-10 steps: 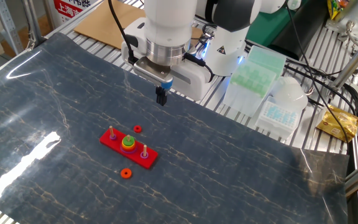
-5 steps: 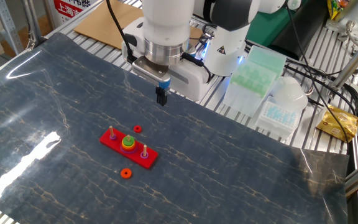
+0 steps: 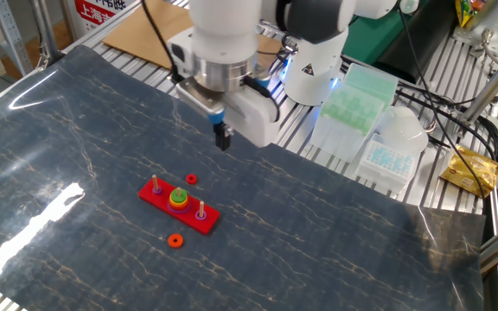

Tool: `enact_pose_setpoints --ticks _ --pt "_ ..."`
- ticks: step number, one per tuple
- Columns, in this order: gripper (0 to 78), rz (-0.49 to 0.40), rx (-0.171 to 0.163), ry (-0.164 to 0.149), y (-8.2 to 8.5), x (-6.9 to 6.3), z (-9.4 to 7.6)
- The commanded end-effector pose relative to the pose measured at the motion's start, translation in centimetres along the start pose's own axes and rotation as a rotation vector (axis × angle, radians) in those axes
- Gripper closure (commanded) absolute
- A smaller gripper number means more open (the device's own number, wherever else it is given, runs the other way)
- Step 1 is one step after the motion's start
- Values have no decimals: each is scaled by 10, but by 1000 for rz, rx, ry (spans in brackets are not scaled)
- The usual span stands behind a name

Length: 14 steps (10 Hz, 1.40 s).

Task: Take out one Hanoi block and throw it aside

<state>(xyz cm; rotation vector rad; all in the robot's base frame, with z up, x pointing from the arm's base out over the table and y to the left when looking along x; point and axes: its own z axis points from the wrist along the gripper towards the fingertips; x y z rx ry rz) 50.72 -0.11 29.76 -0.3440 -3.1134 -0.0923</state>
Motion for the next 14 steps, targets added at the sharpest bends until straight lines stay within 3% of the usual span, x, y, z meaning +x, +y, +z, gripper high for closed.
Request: enact_pose_setpoints --ticks 1,5,10,14 --pt "776 -10 -16 -9 -7 -15 4" --pt "776 -12 -13 -7 -15 -33 2" --pt "776 11 -15 -8 -28 -36 2" --pt "776 40 -37 -10 -30 -36 3"
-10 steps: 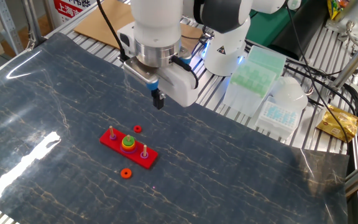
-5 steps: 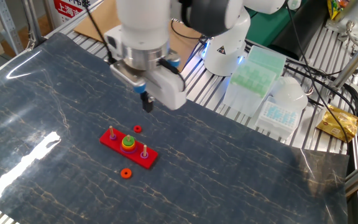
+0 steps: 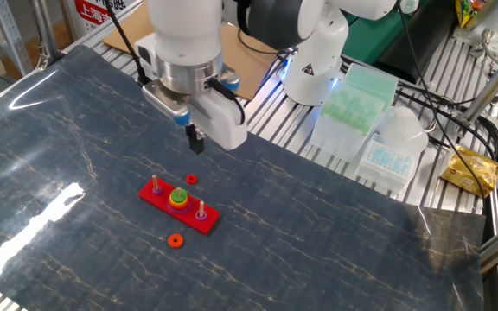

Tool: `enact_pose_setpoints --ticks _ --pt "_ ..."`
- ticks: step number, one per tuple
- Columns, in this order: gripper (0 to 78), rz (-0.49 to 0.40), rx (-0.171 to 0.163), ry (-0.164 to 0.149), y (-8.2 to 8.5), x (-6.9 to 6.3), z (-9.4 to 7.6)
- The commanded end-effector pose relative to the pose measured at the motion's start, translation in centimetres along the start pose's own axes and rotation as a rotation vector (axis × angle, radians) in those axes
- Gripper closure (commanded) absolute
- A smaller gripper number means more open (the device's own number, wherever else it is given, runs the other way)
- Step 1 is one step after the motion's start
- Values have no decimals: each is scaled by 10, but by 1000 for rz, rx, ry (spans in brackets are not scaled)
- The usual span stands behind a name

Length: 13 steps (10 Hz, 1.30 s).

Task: Take out one Hanoi block and throw it aside

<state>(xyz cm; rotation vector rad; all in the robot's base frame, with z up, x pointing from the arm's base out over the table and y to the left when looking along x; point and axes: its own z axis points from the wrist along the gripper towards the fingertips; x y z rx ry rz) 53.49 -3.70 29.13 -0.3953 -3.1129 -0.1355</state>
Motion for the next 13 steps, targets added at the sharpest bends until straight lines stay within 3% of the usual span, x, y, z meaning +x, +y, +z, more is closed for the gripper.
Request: enact_pose_setpoints --ticks 1,3,5,7,9,10,11,13 --pt "776 13 -9 0 -1 -1 -1" --pt "776 8 -9 -2 -1 -1 -1" --pt "776 53 -62 8 -1 -1 -1" --pt "776 171 -27 1 -1 -1 -1" --pt "776 258 -16 1 -1 -1 -1" --pt "776 267 -3 -4 -1 -1 -1" --pt "776 259 44 -16 -1 -1 -1" --pt "776 248 48 -15 -1 -1 -1"
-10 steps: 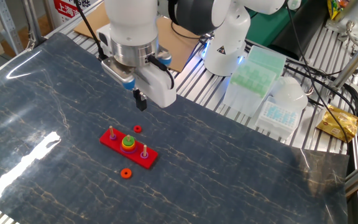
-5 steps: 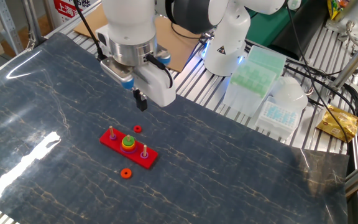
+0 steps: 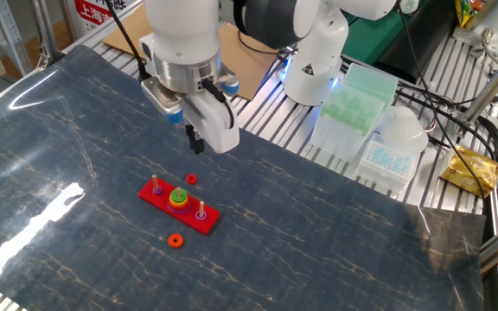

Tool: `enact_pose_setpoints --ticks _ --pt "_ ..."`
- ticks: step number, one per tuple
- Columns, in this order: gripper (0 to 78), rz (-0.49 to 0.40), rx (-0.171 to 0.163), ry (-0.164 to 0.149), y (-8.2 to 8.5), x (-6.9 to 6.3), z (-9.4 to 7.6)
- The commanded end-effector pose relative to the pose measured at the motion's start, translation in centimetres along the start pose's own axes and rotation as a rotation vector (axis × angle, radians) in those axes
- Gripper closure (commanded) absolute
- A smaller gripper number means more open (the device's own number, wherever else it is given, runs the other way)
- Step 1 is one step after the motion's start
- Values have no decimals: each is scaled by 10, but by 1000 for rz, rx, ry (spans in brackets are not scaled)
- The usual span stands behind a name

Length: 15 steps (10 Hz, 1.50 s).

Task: Take out one Hanoi block and throw it aside

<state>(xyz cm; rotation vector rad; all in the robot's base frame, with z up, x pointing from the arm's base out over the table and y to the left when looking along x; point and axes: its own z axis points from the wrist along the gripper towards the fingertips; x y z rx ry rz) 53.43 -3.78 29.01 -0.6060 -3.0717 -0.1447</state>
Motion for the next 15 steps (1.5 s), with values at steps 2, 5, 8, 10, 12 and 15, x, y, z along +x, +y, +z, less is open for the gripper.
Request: enact_pose_setpoints --ticks 2,5,8,10,12,15 --pt "776 109 59 -12 0 -2 -2" --pt "776 98 72 -18 -9 -9 7" --pt "776 78 74 -20 -21 -10 18" --pt "776 79 75 -23 -29 -8 24" --pt "776 78 73 -21 -35 -8 33" --pt "776 82 67 -29 -36 -8 50"
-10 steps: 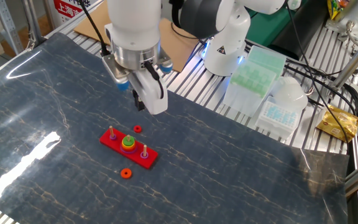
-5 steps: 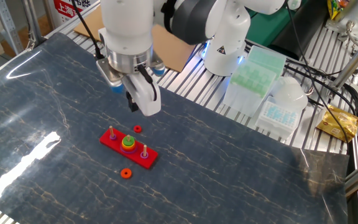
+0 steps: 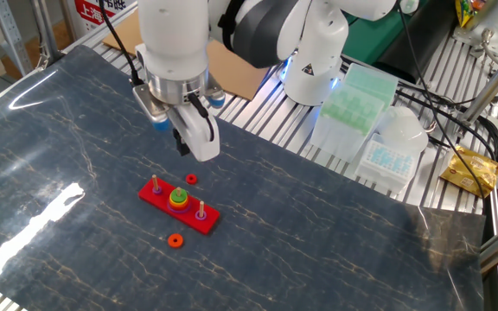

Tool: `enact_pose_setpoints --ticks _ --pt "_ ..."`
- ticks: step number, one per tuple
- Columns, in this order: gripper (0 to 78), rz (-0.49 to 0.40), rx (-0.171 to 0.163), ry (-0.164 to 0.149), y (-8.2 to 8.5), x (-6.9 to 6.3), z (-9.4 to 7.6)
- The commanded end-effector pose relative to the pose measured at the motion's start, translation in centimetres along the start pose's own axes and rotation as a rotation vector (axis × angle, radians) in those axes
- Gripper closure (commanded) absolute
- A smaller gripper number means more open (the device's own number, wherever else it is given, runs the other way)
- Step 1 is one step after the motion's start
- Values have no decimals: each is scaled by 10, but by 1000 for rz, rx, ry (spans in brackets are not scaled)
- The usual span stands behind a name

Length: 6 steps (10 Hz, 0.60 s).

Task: Take out one Hanoi block and throw it aside

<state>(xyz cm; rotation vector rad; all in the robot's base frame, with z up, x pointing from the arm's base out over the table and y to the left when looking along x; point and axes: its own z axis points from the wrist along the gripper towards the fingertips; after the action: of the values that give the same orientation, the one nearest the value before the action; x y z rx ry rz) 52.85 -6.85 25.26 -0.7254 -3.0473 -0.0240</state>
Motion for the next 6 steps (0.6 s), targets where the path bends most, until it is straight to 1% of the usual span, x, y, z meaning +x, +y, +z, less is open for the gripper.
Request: enact_pose_setpoints --ticks 1,4,6 --pt "776 0 -10 -16 0 -1 22" --pt "776 -3 -9 -15 0 -2 28" --pt "776 -10 -10 -17 -2 -4 36"
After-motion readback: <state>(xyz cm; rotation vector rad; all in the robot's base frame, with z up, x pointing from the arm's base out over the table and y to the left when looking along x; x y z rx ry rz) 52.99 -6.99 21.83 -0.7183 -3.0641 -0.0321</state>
